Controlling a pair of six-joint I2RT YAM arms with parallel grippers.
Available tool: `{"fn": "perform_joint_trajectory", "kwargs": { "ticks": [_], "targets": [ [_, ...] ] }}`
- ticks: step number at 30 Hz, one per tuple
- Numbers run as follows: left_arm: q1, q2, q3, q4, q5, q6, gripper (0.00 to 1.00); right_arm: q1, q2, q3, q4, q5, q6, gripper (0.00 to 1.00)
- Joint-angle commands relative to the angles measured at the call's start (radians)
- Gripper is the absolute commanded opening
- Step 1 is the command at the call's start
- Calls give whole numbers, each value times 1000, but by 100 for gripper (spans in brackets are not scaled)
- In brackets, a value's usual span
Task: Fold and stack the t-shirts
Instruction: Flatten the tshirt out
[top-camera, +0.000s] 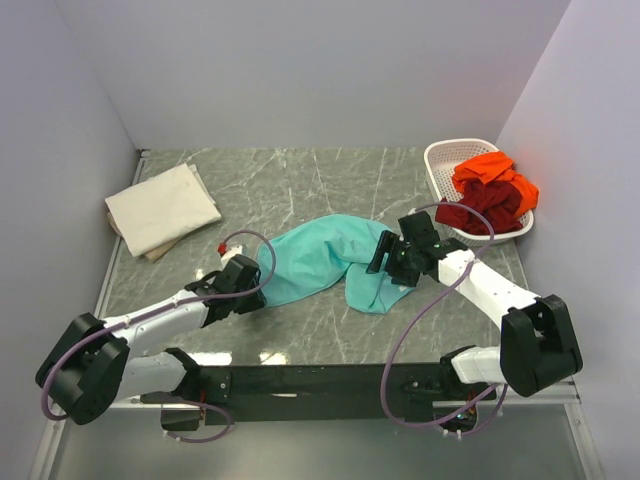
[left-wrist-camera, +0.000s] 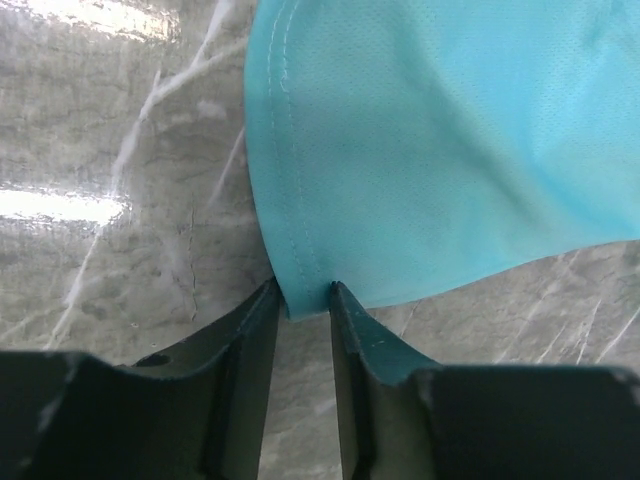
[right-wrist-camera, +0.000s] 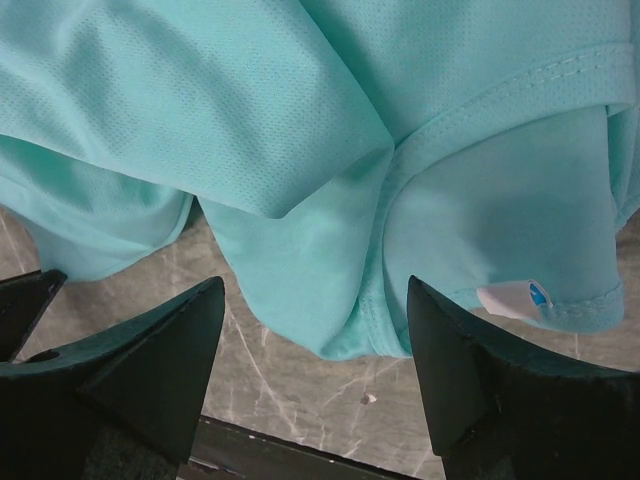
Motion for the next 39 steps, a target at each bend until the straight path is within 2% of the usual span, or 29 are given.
{"fn": "perform_joint_trajectory", "kwargs": {
  "ticks": [1, 5, 8, 12, 15, 19, 23, 29, 32, 35, 36, 38, 39],
  "targets": [
    [-13, 28, 14, 0, -5, -17, 33, 9, 2, 28, 24, -9, 0, 80],
    [-16, 43, 15, 27, 9, -13, 30, 11, 12, 32, 28, -9, -2, 80],
    [-24, 70, 20, 26, 25, -9, 22, 11, 21, 38, 25, -8, -6, 79],
    [-25, 87, 5, 47, 51, -23, 0, 12, 27, 41, 27, 2, -8, 79],
    [-25, 62, 50, -11, 29, -7, 0, 11, 38, 42, 27, 2, -12, 75],
    [-22, -18, 199, -158, -107, 61, 0, 11, 55, 32, 38, -1, -17, 70],
    [10, -41, 354, -253, -250, 154, 0, 17, 65, 9, 56, -14, -11, 69],
    [67, -62, 318, -211, -183, 198, 0, 21, 146, -25, 125, -37, -12, 70],
    [83, -78, 290, -203, -164, 184, 0, 24, 199, -21, 162, -63, -11, 63],
    [125, -105, 279, -183, -146, 194, 0, 29, 251, 5, 157, -77, -19, 49],
    [142, -113, 279, -178, -137, 217, 0, 29, 256, 25, 150, -78, -25, 32],
    [215, -124, 297, -174, -106, 242, 0, 29, 233, 47, 117, -70, -38, 15],
    [247, -127, 308, -171, -92, 272, 0, 27, 217, 74, 99, -63, -46, 3]
  ]
}}
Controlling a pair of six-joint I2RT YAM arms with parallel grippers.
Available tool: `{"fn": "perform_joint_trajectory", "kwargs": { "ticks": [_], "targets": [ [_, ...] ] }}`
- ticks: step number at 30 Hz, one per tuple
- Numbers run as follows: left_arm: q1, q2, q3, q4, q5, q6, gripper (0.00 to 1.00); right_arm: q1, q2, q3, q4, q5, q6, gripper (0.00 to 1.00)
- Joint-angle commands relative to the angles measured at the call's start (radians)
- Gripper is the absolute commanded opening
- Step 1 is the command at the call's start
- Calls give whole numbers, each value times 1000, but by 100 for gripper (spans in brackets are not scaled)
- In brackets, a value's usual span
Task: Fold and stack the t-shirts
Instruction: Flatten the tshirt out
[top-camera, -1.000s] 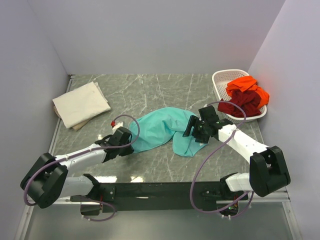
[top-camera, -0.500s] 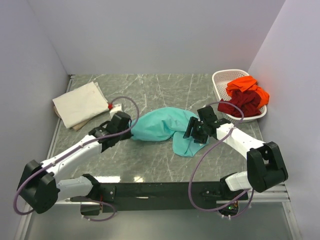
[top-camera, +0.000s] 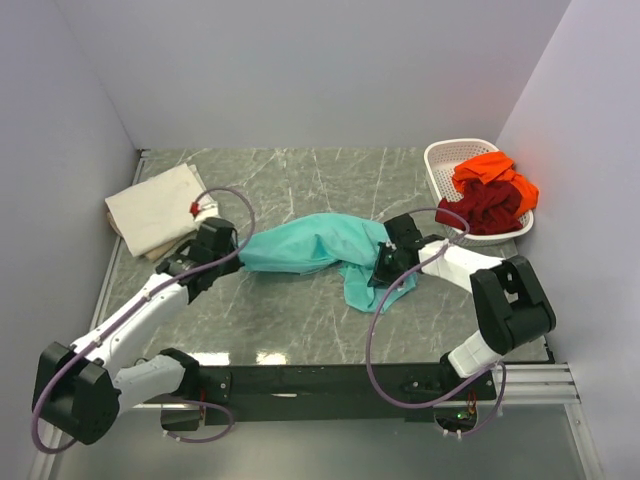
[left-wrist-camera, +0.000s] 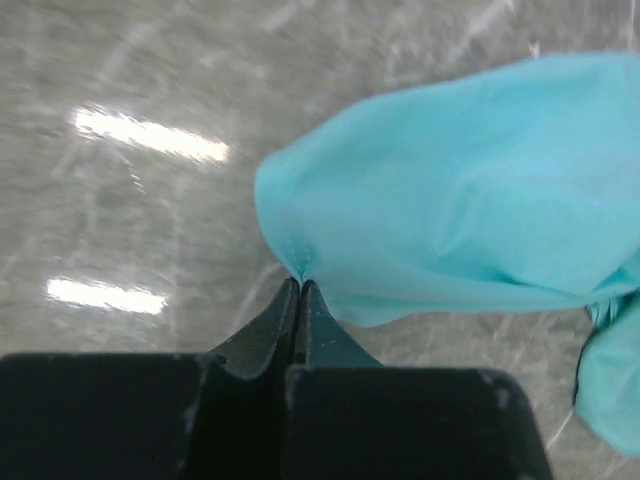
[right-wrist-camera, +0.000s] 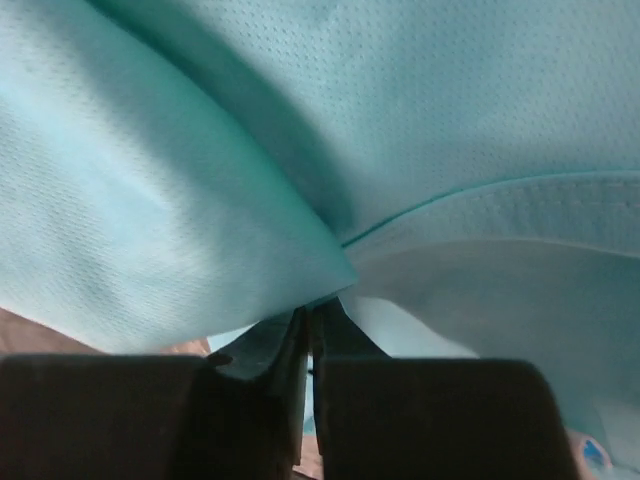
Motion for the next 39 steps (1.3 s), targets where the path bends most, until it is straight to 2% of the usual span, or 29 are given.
{"fn": "perform_joint_trajectory", "kwargs": {
  "ticks": [1, 2, 8, 12, 15, 17, 18, 21, 22, 25, 28, 32, 39],
  "targets": [
    [114, -44, 62, 28, 67, 90, 0, 8, -43, 89, -71, 11, -42, 0],
    [174, -45, 82, 25, 76, 109, 0, 8, -79, 112, -105, 37, -55, 0],
    [343, -36, 285, -34, 76, 236, 1, 3, -231, 341, -375, 184, -173, 0],
    [412, -39, 310, -35, 21, 330, 1, -13, -308, 486, -507, 322, -202, 0],
    [464, -39, 310, -40, 71, 359, 1, -30, -354, 568, -558, 362, -214, 2],
    [491, -45, 291, -14, 96, 368, 0, -39, -371, 596, -559, 367, -219, 9],
    [496, -47, 284, -3, 113, 380, 1, -47, -373, 600, -546, 366, -225, 24],
    [505, -16, 267, 23, 179, 402, 1, -108, -336, 590, -500, 352, -225, 45],
    [505, 22, 270, 26, 209, 406, 0, -151, -319, 590, -495, 317, -217, 50],
    [507, 106, 288, 11, 268, 414, 1, -158, -267, 608, -513, 312, -210, 57],
    [507, 137, 256, 63, 320, 407, 1, -115, -310, 532, -445, 243, -199, 59],
    [507, 149, 195, 129, 308, 422, 0, -31, -368, 323, -366, 69, -133, 58],
    [507, 159, 110, 215, 309, 433, 0, 147, -361, 77, -234, 48, -24, 58]
  ]
}}
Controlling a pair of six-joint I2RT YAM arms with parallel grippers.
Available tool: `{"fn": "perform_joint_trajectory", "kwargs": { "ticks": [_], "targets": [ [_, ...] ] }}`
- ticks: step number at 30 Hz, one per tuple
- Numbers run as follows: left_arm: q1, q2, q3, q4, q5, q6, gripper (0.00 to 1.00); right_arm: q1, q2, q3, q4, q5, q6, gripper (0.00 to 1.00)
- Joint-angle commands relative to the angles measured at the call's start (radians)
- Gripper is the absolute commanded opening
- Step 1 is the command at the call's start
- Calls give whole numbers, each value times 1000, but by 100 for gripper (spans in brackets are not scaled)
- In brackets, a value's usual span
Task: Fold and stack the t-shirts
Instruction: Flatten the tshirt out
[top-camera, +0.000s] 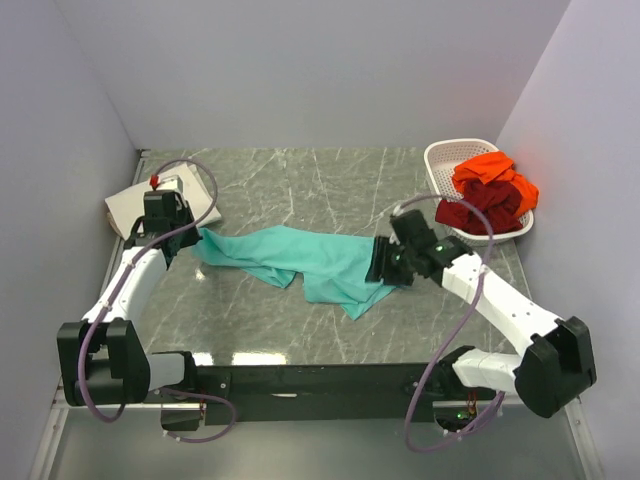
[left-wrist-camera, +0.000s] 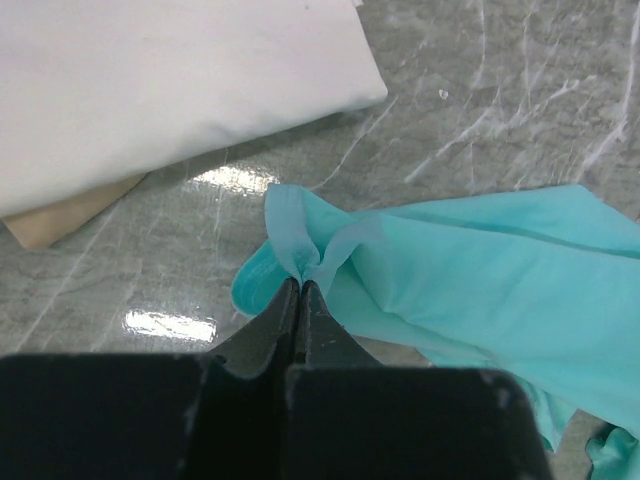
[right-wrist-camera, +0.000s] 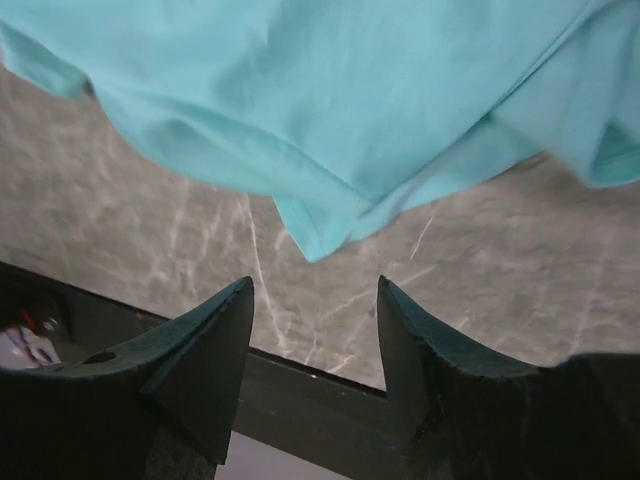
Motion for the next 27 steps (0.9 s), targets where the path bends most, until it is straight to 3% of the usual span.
{"fn": "perform_joint_trajectory", "kwargs": {
  "ticks": [1, 8, 16, 19, 27],
  "targets": [
    [2, 5, -9, 95, 27, 22, 0, 69, 25, -59, 132, -28, 64, 60],
    [2, 29, -3, 93, 46, 19, 1, 88, 175, -82, 213, 7, 70, 67],
    [2, 17, -3, 95, 33, 25, 0, 91, 315, -76, 296, 20, 73, 65],
    [2, 17, -3, 93, 30, 28, 0, 92, 331, -59, 292, 17, 67, 56],
    [2, 17, 0, 92, 24, 31, 0, 97, 217, -19, 206, 37, 46, 1]
  ]
}}
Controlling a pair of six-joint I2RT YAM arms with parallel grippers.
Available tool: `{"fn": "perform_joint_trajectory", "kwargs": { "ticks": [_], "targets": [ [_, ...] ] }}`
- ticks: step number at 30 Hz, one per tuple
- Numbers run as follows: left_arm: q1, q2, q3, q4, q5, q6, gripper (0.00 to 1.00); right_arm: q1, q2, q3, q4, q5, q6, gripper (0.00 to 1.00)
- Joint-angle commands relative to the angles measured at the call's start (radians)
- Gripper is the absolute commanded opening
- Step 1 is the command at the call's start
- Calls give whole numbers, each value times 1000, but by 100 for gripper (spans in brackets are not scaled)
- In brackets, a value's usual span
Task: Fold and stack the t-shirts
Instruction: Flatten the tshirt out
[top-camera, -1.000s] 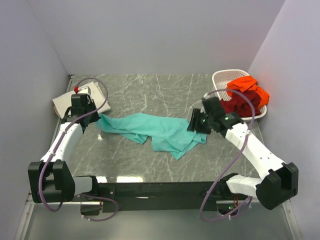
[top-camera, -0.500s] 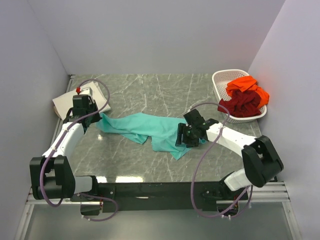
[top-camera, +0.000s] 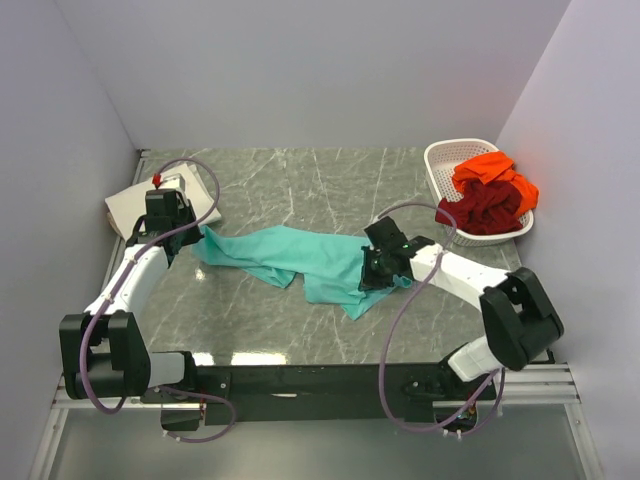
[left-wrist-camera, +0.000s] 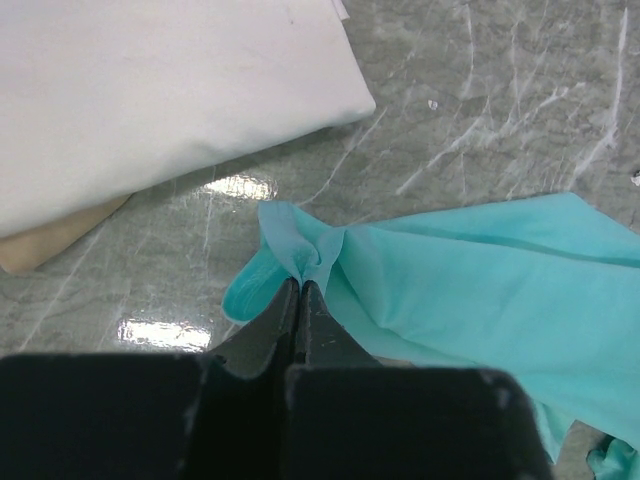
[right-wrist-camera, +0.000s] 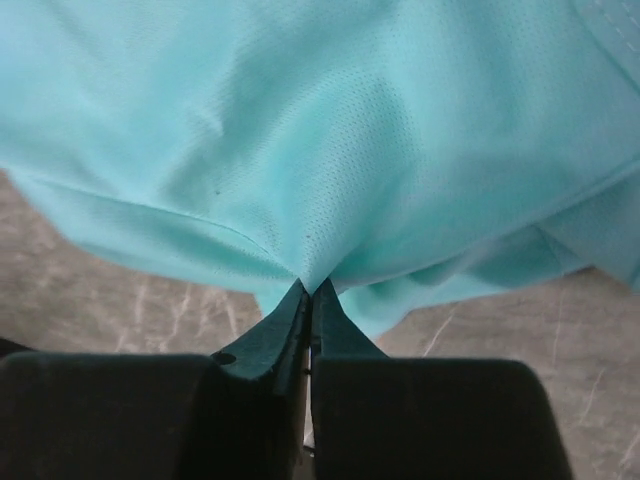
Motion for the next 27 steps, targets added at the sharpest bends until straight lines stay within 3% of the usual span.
{"fn": "perform_joint_trajectory", "kwargs": {
  "ticks": [1, 12, 19, 21, 24, 25, 27],
  "targets": [
    [2, -18, 9, 33, 2, 24, 1, 10, -124, 66, -69, 15, -12, 0],
    [2, -12, 13, 26, 0, 24, 1, 10, -471, 226, -478, -45, -4, 0],
    [2, -11, 13, 26, 0, 27, 1, 5, -493, 237, -506, -91, -3, 0],
    [2, -6, 15, 26, 0, 24, 1, -38, -441, 232, -479, -51, -49, 6],
    [2, 0, 15, 26, 3, 22, 1, -137, -262, 220, -300, 12, -115, 27],
    [2, 2, 13, 27, 8, 22, 1, -210, -222, 236, -269, 0, -121, 46],
    [2, 5, 12, 29, 17, 21, 1, -240, -130, 299, -279, 12, -130, 54]
  ]
}}
